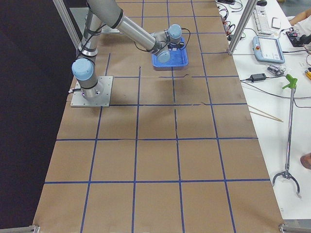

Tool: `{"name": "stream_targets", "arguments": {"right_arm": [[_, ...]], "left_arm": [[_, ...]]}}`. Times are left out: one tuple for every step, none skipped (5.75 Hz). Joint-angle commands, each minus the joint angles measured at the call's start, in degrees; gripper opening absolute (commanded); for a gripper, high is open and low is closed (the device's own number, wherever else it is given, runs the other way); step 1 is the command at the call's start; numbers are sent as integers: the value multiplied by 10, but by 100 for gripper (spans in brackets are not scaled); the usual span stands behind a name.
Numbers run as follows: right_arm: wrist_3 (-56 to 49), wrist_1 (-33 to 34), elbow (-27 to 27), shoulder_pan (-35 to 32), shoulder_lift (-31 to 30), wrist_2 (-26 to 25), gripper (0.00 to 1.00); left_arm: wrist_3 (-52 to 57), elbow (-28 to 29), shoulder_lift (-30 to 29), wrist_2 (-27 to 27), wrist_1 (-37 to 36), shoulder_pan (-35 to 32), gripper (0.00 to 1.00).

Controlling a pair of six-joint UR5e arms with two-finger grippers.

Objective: Assemble white blocks and place on blue tray

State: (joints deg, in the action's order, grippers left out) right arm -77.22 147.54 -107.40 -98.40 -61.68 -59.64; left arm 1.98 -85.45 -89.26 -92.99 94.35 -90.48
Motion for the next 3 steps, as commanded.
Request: {"name": "stream_targets", "arguments": {"right_arm": [[0,6,0,-2,15,1,20],[0,6,0,-8,22,1,20],[1,6,0,-15,23,1,20]], "left_arm": [[-7,31,-7,-1,22,3,99],[-7,25,-9,2,20,2,99],[-7,19,-7,2,15,1,99]]}}
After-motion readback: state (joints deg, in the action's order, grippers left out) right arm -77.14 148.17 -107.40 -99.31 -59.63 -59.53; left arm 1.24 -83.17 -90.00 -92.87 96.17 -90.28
